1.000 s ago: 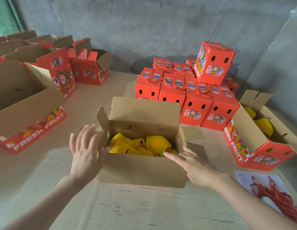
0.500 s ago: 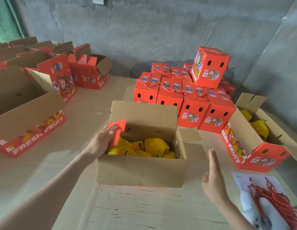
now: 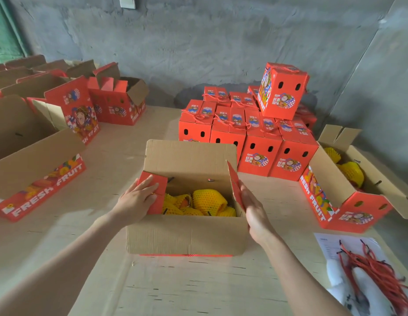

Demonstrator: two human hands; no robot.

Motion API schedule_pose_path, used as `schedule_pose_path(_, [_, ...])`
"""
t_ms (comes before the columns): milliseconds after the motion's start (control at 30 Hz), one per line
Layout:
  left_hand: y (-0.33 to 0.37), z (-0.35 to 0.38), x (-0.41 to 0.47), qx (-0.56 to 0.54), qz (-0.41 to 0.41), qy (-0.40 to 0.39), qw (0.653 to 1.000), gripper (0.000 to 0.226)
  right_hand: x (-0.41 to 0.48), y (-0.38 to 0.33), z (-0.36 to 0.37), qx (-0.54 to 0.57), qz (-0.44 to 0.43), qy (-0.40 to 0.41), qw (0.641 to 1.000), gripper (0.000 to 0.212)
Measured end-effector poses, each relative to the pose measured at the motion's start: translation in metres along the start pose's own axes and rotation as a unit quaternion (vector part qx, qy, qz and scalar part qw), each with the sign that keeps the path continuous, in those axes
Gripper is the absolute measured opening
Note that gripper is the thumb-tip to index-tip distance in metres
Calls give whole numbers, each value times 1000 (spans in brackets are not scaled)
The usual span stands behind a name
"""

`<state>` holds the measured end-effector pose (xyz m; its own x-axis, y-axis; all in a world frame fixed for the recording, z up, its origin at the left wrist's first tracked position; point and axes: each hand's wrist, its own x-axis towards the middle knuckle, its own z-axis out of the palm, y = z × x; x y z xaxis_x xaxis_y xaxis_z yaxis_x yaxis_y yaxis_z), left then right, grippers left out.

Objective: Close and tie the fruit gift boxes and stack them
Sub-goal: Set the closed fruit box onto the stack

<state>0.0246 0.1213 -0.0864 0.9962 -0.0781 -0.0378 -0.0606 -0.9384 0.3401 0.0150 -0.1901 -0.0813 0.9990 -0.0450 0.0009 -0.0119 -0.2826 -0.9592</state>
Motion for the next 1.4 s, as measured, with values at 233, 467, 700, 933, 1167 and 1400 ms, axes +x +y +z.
schedule_pose_path(233, [-1,-8,4,-17,26,15,999,46,-13,9,0,-81,-102,-59,990,45])
schedule_pose_path(467, [3,-8,-5,-186,15,92,978,60,3,-9,-14,-284,-170,-63,941,49])
schedule_pose_path(700, [-6,-15,-8,-121,87,96,984,43,3,-10,-49,-403,-184,-243,863,60])
schedule_pose_path(933, [-23,-25,-2,-210,123,57,968,25,-8,-2,-48,-536,-216,-263,772,106])
schedule_pose_path(1167, [-30,-23,1,-265,101,41,958,12,-3,-3,-48,-376,-165,-277,869,87])
schedule_pose_path(1400, [-37,-23,3,-344,94,-28,934,6,-9,1,-37,-254,-151,-214,931,78])
